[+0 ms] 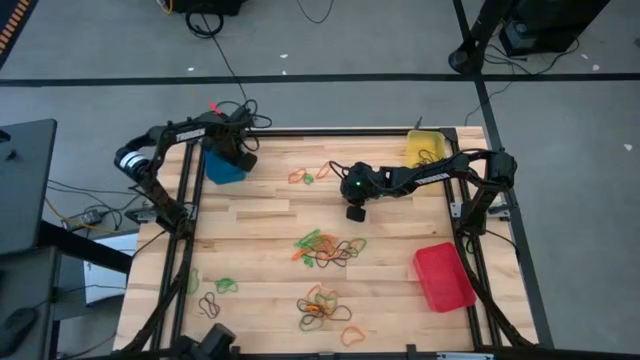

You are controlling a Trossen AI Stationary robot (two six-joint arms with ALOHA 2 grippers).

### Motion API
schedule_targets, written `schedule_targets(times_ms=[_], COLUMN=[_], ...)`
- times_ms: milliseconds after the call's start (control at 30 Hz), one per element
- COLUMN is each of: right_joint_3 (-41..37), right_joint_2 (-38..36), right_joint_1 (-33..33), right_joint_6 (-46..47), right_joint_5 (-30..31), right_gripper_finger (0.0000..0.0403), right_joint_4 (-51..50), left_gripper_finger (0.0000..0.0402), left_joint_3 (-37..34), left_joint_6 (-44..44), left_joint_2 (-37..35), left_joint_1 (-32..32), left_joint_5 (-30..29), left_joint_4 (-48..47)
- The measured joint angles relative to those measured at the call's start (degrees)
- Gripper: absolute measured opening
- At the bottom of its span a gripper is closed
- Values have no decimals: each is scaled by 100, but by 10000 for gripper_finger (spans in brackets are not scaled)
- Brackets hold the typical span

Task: Sort rubber bands into baskets
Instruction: Put the brown rubber band into the yellow bin

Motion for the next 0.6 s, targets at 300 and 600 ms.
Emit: schedule_targets(times_ms=[300,600], right_joint_3=[0,0], right_joint_2=[0,0], right_joint_1=[0,0], right_joint_6=[-93,-115], right_joint_5=[0,0], right_gripper_finger=[75,75], right_joint_4=[-32,-54], left_gripper_finger=[152,45], left_joint_3=[60,48], left_joint_6=[126,341], left_joint_2=[699,738], left_joint_1=[-18,-59], left_joint_5=[99,484], left_joint_4=[174,320])
